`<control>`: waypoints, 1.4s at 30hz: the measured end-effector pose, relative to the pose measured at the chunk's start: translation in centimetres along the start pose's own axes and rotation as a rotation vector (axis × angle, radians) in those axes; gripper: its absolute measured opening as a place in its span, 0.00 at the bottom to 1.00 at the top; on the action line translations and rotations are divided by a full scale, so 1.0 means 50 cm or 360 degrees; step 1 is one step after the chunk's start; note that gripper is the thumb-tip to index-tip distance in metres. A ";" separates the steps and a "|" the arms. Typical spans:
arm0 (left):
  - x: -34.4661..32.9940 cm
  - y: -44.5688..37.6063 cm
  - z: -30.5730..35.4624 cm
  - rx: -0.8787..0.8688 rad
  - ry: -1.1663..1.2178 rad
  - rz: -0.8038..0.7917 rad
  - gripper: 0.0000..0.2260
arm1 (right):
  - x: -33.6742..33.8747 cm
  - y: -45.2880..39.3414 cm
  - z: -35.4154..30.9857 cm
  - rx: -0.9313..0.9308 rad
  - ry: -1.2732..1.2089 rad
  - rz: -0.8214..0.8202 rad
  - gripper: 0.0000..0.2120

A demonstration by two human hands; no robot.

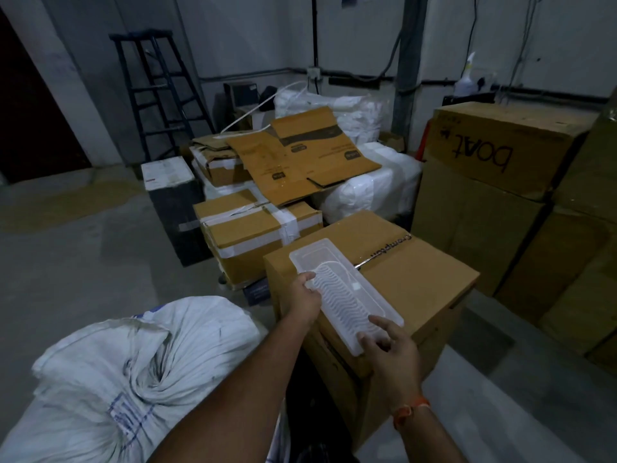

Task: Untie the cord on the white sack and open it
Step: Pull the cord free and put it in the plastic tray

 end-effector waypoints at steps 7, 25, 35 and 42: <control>0.015 -0.019 0.011 0.0000 0.0073 -0.0043 0.20 | 0.044 -0.087 -0.022 0.0040 0.0761 0.0155 0.11; 0.006 -0.076 0.015 0.0179 0.0409 -0.0004 0.20 | -0.095 -0.362 -0.007 0.0147 0.0443 -0.0677 0.11; 0.099 -0.009 0.006 -0.0099 -0.0092 0.0203 0.17 | -0.123 -0.273 -0.106 0.0762 0.0818 -0.0587 0.11; 0.296 0.123 -0.094 -0.0162 -0.0033 0.0588 0.12 | -0.243 -0.079 -0.165 0.0656 0.0382 -0.0743 0.09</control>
Point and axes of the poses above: each hand's wrist, its own y-axis away from the middle knuckle, its own x-axis out of the back of the hand, z = x × y, the point moved 2 cm from there along -y, towards the middle knuckle, and after that the axes turned 13 degrees about x, right-handed, at the moved point
